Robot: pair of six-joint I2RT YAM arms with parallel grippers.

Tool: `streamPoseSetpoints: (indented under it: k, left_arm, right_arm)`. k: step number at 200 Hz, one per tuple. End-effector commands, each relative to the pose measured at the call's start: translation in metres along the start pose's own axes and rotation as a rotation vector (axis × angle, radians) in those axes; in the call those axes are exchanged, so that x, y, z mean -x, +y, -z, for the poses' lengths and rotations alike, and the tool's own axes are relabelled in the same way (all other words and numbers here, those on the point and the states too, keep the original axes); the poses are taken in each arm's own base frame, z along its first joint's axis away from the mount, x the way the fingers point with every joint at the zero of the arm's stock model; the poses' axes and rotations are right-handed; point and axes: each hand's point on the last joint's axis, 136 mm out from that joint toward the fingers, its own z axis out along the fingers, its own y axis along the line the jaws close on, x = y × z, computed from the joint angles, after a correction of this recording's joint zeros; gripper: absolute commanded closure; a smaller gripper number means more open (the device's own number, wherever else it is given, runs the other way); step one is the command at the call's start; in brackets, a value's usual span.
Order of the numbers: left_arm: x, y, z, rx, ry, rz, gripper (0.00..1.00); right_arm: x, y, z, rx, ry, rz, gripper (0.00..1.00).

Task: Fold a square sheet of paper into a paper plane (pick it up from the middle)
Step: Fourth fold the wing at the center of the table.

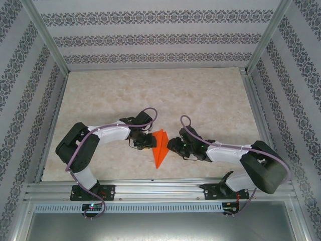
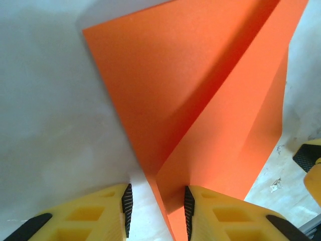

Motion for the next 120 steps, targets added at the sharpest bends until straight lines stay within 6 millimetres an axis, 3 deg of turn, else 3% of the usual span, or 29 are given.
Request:
streamPoseSetpoints:
  k: [1,44,120]
  left_arm:
    - [-0.001,-0.006,-0.001,-0.002,0.014,-0.033,0.64]
    - [-0.002,-0.007,-0.002,-0.007,0.023,-0.036,0.64]
    - [-0.006,0.003,-0.007,0.034,0.041,-0.023,0.69]
  right_arm:
    - [0.009,0.016,-0.003,0.038,-0.004,-0.005,0.61]
    - [0.009,0.011,-0.010,0.024,0.001,-0.032,0.61]
    - [0.014,-0.005,-0.005,-0.034,-0.063,-0.091,0.60]
